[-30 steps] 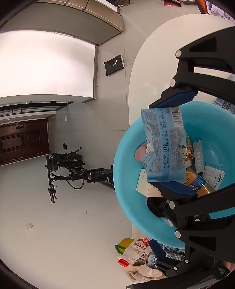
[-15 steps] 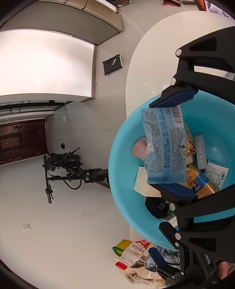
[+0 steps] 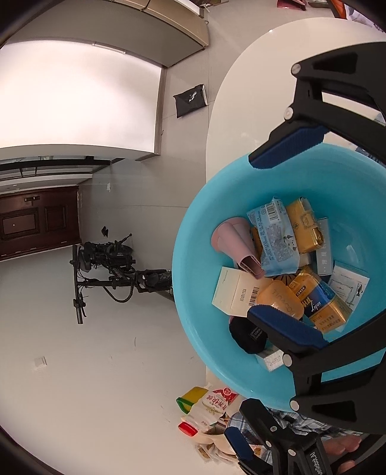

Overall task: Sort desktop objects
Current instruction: 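Withdraw both tools from the basin back over the shirt, then lower the left tool onto a light blue soap box and close it, then grasp another light blue soap box with the right tool while the left tool holds its box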

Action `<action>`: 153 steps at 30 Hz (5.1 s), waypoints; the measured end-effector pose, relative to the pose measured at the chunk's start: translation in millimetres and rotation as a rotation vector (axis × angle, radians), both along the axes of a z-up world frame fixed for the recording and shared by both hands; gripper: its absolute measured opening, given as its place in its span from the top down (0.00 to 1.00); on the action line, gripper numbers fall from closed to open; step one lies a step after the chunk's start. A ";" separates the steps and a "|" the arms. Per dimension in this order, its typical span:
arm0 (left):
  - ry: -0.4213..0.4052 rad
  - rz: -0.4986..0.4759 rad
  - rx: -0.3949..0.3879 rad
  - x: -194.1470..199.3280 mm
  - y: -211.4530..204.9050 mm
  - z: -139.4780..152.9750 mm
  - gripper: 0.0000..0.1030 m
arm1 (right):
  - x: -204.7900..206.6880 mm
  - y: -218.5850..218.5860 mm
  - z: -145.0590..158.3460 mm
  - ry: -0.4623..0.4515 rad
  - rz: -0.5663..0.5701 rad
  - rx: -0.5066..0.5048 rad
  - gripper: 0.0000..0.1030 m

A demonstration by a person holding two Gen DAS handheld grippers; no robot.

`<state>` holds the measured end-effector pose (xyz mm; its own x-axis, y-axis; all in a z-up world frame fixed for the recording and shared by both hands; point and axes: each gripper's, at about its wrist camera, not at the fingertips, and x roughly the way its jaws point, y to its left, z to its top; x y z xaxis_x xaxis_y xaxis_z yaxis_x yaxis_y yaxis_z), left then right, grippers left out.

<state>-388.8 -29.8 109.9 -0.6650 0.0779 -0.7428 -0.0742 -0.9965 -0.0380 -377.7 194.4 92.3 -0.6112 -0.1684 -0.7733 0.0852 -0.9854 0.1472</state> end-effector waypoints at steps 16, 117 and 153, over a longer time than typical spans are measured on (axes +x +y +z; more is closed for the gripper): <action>-0.004 -0.072 -0.015 30.7 18.8 0.8 0.03 | 18.0 -1.3 13.7 0.032 0.048 -0.011 0.10; -0.273 -0.167 -0.067 137.4 4.8 -159.0 0.03 | 241.2 -14.8 -104.2 -0.077 0.506 0.002 0.10; -0.253 -0.259 -0.165 211.8 13.4 -133.5 0.35 | 240.0 -45.8 -120.3 -0.051 0.521 0.049 0.10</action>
